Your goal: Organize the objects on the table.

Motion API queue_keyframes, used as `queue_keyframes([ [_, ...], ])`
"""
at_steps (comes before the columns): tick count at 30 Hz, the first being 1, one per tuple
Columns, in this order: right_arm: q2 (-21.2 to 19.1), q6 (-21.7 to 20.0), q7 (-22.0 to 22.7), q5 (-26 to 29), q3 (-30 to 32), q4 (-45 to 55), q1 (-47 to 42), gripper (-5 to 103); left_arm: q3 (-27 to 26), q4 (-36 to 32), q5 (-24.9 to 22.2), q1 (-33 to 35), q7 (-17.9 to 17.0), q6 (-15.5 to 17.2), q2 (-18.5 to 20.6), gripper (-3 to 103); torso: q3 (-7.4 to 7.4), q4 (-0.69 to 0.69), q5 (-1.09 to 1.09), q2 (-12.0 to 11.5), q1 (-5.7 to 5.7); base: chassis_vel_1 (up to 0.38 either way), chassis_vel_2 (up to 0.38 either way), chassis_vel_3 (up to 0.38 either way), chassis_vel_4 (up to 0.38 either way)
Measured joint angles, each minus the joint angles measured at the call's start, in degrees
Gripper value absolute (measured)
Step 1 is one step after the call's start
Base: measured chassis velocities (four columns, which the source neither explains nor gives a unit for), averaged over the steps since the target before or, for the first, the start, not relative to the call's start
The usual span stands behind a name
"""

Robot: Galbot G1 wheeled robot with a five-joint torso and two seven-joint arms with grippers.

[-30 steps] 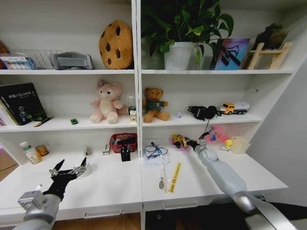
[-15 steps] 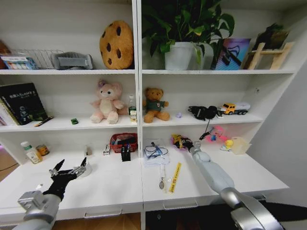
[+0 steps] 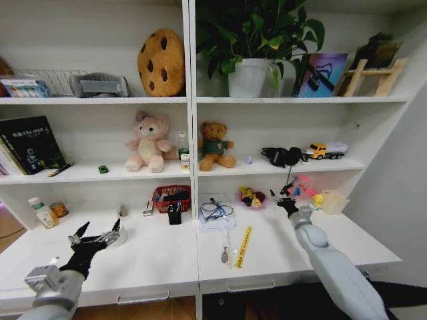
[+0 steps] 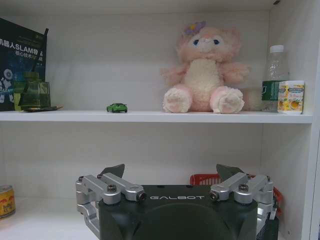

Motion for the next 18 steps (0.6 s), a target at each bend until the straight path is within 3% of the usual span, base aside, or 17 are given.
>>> queue_keyframes([
  [1,0.0,0.0,0.0,0.0,0.0,0.0,0.0,86,0.0,0.0,0.0,0.0,0.0,0.0,0.0,100,0.00,0.00,0.00,0.0,0.00,0.000,0.000,0.000,0.000],
  [4,0.7,-1.7,1.1,0.4,7.1,14.0,-14.2,98,0.0,0.0,0.0,0.0,0.0,0.0,0.0,100,0.00,0.00,-0.01,0.0,0.00,0.000,0.000,0.000,0.000],
  [8,2.6,-2.6,1.4,0.3,9.9,21.2,-20.9,100,0.0,0.0,0.0,0.0,0.0,0.0,0.0,100,0.00,0.03,-0.02,0.0,0.00,0.000,0.000,0.000,0.000],
  [14,10.3,-3.3,-0.3,-2.7,17.9,33.3,-37.3,100,0.0,0.0,0.0,0.0,0.0,0.0,0.0,100,0.00,-0.01,-0.03,0.0,-0.01,0.000,0.000,0.000,0.000],
  [18,12.7,-3.4,0.1,-2.9,19.6,36.0,-39.8,100,0.0,0.0,0.0,0.0,0.0,0.0,0.0,100,0.00,0.01,-0.03,0.0,-0.01,0.000,0.000,0.000,0.000],
])
